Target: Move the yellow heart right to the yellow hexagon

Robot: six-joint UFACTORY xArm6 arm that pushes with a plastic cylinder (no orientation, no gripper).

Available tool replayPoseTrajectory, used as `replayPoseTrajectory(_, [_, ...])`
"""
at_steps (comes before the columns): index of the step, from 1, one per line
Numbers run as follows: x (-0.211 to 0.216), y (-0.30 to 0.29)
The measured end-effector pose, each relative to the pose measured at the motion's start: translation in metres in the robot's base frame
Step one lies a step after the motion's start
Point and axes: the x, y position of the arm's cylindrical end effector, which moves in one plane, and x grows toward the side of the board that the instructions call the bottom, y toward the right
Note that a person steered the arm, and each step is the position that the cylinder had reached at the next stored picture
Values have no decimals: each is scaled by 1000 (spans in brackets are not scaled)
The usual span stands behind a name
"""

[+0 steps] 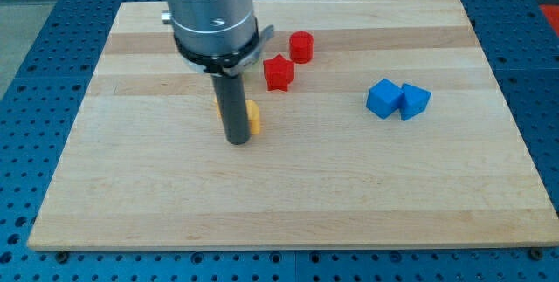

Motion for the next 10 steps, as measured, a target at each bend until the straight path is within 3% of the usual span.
replayPoseTrajectory(4, [1,-5])
replayPoseTrajectory(7, [-27,8])
replayPoseTrajectory(10, [-13,-10])
